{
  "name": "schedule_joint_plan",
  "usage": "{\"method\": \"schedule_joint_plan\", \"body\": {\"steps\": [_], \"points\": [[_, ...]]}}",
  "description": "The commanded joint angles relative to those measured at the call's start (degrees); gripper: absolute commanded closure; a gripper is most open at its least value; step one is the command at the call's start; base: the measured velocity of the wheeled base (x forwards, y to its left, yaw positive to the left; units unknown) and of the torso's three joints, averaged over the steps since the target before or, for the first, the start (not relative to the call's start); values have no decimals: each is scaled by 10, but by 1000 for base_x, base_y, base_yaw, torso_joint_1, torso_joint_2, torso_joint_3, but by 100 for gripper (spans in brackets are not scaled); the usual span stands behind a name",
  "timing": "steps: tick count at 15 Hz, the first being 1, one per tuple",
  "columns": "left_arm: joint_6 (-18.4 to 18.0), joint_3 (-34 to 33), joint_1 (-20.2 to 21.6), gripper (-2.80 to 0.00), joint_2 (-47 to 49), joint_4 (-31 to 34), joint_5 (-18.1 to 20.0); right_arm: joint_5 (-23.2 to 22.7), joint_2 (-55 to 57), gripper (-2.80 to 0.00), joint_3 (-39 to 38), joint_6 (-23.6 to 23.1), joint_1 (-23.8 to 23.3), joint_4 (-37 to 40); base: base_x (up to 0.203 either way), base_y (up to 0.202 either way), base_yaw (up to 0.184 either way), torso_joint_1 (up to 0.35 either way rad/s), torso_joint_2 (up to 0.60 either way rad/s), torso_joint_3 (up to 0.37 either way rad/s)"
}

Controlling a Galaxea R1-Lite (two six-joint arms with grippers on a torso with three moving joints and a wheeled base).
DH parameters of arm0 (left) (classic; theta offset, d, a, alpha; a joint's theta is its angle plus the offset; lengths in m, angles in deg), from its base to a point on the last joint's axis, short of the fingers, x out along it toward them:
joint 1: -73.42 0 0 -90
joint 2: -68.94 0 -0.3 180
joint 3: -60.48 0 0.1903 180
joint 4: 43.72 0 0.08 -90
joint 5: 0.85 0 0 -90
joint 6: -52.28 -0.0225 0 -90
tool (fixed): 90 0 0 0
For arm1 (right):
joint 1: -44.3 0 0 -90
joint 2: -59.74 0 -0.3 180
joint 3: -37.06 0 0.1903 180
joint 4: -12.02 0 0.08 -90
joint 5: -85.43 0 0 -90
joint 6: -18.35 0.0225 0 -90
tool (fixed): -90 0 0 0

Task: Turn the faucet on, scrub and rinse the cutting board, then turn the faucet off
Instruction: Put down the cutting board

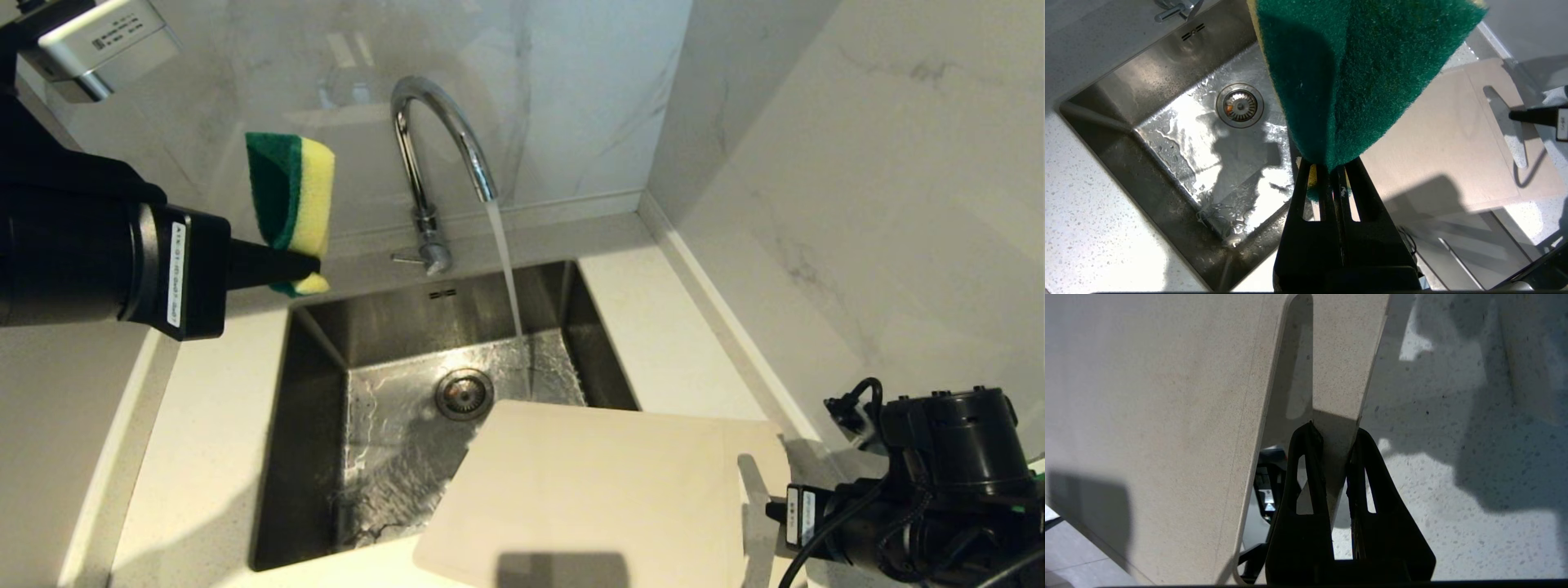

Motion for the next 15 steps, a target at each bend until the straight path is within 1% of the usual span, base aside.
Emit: {"method": "schedule_joint_plan", "body": {"steps": [1, 4, 6, 10, 12, 13, 14, 15], "points": [[2, 0, 0, 0, 1, 1, -1, -2, 21, 0, 0, -17, -7, -1, 0, 0, 0, 0, 0, 0], [5, 0, 0, 0, 3, 1, -1, -13, 14, 0, -4, -52, -8, -1, 0, 0, 0, 0, 0, 0], [6, -1, 0, 0, 2, 1, -1, -14, 7, 0, -11, -60, -12, -1, 0, 0, 0, 0, 0, 0], [9, -2, 0, 0, 1, 1, -1, -33, 8, 0, -36, -70, -30, -2, 0, 0, 0, 0, 0, 0], [9, -3, 0, 0, 1, 1, -1, -80, 15, 0, -41, -69, -52, -2, 0, 0, 0, 0, 0, 0], [9, -3, 0, 0, 1, 1, -1, -91, 17, 0, -40, -69, -61, -3, 0, 0, 0, 0, 0, 0], [9, -5, 0, 0, 2, 1, -1, -92, 18, -280, -39, -71, -62, -4, 0, 0, 0, 0, 0, 0], [9, -5, 0, 0, 2, 1, -1, -92, 18, -280, -39, -71, -62, -7, 0, 0, 0, 0, 0, 0]]}}
